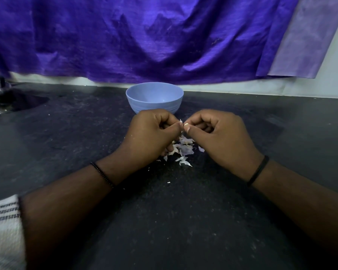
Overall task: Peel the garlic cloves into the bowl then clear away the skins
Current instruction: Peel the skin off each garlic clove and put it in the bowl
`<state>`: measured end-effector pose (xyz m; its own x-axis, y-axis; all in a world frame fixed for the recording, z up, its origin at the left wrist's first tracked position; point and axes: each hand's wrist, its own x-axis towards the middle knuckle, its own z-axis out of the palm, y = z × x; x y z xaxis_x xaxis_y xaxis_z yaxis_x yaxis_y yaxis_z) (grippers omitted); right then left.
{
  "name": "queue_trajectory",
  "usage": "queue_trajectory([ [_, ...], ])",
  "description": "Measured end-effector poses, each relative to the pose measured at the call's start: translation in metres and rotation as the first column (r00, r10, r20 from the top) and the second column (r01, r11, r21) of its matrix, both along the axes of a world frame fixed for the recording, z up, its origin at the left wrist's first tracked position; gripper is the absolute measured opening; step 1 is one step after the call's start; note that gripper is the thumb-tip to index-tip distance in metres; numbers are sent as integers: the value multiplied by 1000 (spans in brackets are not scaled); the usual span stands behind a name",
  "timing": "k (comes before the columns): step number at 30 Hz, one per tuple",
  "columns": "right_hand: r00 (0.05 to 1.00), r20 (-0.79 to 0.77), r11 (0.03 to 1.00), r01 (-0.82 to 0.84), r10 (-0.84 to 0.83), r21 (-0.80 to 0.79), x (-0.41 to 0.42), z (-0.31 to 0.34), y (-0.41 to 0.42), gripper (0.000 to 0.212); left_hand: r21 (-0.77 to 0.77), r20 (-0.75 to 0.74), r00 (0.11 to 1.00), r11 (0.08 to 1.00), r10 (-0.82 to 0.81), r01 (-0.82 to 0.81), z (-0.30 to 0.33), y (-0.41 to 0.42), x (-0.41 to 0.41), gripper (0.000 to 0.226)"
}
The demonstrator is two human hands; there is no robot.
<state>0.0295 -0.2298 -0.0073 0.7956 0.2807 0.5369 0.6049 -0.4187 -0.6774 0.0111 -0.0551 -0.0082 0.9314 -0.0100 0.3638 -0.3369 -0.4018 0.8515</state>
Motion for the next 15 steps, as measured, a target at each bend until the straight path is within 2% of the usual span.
queue_trajectory([
  [5,1000,-12,1000,18,-18,-3,2,-1,-1,4,112,68,996,991,66,-73,1,2,0,17],
  [15,997,-65,992,-56,49,-111,4,0,-2,5,150,119,986,980,113,-131,3,3,0,21],
])
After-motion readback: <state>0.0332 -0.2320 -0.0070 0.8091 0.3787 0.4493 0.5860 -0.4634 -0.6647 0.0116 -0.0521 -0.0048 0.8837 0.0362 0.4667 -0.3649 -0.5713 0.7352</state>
